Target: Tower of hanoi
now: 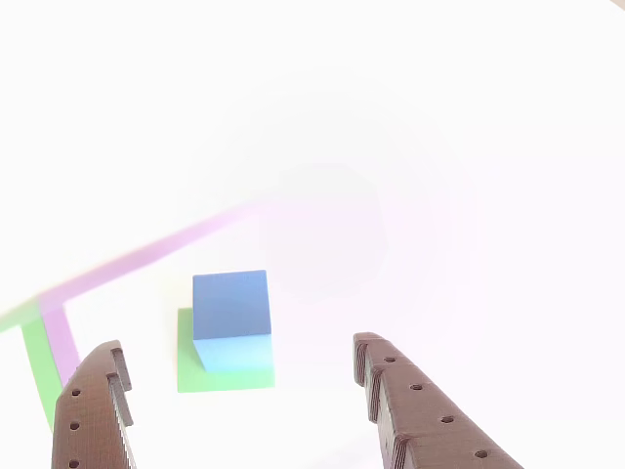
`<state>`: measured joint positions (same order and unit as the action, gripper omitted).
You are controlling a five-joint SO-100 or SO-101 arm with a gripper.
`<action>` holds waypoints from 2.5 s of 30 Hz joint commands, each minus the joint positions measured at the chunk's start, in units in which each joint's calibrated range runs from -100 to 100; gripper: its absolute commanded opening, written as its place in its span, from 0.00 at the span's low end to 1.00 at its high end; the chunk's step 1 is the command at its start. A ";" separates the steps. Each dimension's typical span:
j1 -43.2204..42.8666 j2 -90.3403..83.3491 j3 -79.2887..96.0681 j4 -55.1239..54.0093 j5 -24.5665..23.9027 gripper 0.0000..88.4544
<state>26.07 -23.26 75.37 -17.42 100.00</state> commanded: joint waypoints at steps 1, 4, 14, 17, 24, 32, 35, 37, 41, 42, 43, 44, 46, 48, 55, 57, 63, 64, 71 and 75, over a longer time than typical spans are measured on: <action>-0.48 5.29 -2.37 -6.88 0.00 0.29; -0.86 9.57 -2.92 -11.49 0.00 0.29; -2.11 19.42 -6.28 -19.99 0.00 0.28; -2.01 22.01 -8.01 -21.69 0.00 0.27; -2.11 24.51 -10.10 -22.26 0.00 0.24; -3.35 24.59 -8.64 -23.07 0.00 0.18; -3.83 24.91 -8.82 -23.47 0.00 0.16; -4.12 25.24 -9.19 -23.56 0.00 0.16; -4.41 25.48 -9.28 -23.88 0.00 0.16; -4.41 25.48 -9.19 -23.96 0.00 0.16; -4.31 25.48 -9.10 -23.96 0.00 0.16; -4.21 25.48 -9.01 -23.96 0.00 0.16; -3.93 25.56 -8.73 -23.96 0.00 0.14; -4.02 25.56 -8.73 -23.96 0.00 0.14; -4.02 25.80 -8.55 -23.96 0.00 0.15; -3.83 25.80 -8.37 -24.04 0.00 0.15; -3.64 25.80 -7.55 -24.53 0.00 0.10; -3.64 25.80 -7.46 -24.53 0.00 0.10; -3.93 25.80 -7.55 -24.61 0.00 0.05; -4.12 25.96 -7.55 -24.77 0.00 0.04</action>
<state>22.31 2.83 68.15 -40.77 100.00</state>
